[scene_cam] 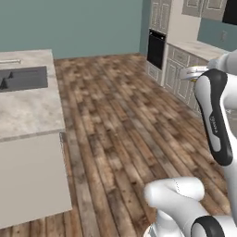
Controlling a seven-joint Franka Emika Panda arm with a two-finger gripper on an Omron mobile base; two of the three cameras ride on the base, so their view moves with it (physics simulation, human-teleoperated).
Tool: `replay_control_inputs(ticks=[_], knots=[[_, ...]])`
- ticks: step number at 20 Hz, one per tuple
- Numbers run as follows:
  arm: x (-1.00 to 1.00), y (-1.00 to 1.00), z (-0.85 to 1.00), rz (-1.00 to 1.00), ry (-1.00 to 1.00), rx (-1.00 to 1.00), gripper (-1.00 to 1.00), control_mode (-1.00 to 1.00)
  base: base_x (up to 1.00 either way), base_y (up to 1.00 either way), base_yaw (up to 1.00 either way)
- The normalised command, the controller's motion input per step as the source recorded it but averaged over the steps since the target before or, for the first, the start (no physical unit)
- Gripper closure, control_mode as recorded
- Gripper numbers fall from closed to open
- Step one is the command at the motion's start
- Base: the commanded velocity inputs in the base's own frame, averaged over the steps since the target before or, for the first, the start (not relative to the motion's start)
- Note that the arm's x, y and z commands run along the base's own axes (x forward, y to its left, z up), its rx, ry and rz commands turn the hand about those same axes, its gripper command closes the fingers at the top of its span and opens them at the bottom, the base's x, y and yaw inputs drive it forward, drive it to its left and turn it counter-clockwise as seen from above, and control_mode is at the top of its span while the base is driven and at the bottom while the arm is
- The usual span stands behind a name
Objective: Retrieve the orange and peach from the fridge and place them into the bowl on the dining table.
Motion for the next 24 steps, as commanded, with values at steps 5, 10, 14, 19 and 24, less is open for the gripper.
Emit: replay_control_inputs(ticks=[5,10,14,19,24], knots=[[0.00,0.00,0.00,0.00,0.00,0.00,1.00,1.00,0.33,0.96,0.20],[0.00,0.00,0.00,0.00,0.00,0.00,1.00,1.00,0.52,1.00,0.11],[0.00,0.00,0.00,0.00,0.00,0.00,1.00,1.00,0.53,1.00,0.09],[0.00,0.00,0.00,0.00,0.00,0.00,1.00,1.00,0.41,1.00,0.09],[0.00,0.00,0.00,0.00,0.00,0.00,1.00,1.00,0.38,1.00,0.09]])
